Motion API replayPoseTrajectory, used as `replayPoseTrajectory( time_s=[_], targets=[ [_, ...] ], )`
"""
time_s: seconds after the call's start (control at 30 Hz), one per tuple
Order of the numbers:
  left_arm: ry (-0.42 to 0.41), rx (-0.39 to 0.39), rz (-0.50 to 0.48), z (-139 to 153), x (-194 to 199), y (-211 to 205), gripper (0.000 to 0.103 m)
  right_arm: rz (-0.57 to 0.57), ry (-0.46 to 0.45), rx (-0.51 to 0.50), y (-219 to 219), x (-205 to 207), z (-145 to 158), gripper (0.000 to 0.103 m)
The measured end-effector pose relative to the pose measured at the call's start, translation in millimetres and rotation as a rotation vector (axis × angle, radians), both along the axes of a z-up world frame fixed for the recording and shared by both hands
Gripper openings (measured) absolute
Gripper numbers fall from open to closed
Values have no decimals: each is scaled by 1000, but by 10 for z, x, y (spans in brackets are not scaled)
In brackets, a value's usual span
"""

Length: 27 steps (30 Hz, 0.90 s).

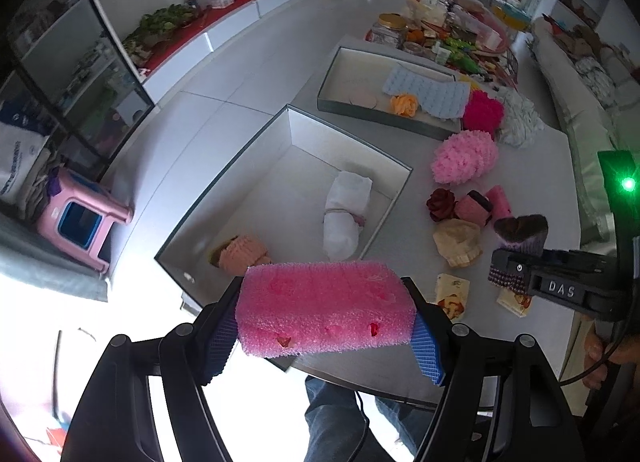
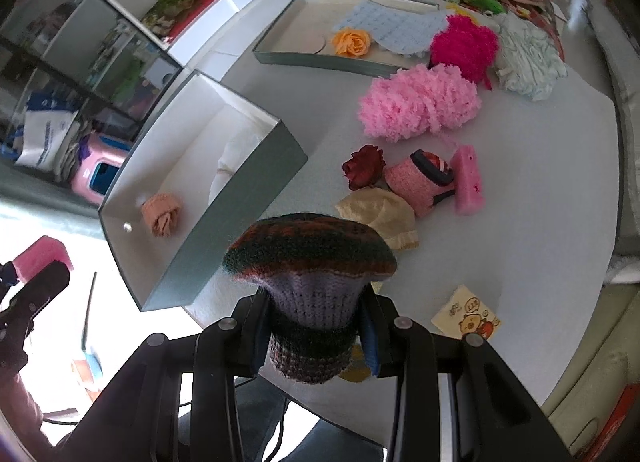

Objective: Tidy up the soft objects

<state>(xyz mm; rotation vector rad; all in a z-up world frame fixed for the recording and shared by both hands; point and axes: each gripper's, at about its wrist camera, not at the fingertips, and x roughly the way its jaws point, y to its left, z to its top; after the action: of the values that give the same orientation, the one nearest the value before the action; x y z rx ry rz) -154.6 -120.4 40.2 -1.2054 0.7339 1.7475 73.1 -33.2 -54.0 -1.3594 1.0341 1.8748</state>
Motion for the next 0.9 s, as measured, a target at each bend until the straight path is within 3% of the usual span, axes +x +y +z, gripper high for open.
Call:
replayPoseTrajectory(
  time_s=[0.17,0.33,0.53,0.9],
  targets=[
    [-2,11,-33,-31,-233,-46,75,-60,-21,9,-7,-185,7,40],
    [-39,33,2,-69,-525,-183,75,-77,-27,59,-34,-528,170,40],
    [-73,41,75,-174,-798,-377,75,-8,-29,89,-142,-1011,299,40],
    [-152,29,157,-443,-1104,-528,75,124,-78,58,-455,-1552,165,40]
  ],
)
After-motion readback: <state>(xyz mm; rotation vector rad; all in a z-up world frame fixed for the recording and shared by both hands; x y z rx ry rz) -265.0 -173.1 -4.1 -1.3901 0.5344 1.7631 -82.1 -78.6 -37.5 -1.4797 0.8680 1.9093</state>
